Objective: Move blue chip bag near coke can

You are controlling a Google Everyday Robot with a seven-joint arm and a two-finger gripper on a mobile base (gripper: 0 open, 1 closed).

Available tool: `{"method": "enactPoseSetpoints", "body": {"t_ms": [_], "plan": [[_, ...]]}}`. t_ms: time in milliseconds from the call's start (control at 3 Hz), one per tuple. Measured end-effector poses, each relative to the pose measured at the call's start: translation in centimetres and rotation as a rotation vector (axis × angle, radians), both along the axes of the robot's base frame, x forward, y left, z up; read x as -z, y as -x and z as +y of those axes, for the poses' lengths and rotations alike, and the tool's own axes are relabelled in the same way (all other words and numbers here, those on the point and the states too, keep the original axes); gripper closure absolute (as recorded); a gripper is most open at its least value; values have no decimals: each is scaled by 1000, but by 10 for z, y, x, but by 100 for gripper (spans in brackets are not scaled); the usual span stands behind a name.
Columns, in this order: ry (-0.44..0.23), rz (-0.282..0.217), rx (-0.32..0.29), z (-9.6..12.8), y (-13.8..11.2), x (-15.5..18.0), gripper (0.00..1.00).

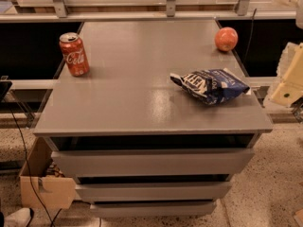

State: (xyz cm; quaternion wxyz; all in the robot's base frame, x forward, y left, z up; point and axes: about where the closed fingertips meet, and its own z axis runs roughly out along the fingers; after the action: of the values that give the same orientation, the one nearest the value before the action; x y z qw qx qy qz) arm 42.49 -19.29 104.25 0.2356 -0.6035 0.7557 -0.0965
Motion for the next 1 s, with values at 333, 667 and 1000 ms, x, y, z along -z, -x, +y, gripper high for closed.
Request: {"method": "enactPoseSetpoints", "body": {"t_ms": [333,667,1000], "plan": [[0,-3,-1,1,0,-1,0],[-13,-10,-86,10,-15,3,0],[-31,3,-229,26,-43,21,0]]}}
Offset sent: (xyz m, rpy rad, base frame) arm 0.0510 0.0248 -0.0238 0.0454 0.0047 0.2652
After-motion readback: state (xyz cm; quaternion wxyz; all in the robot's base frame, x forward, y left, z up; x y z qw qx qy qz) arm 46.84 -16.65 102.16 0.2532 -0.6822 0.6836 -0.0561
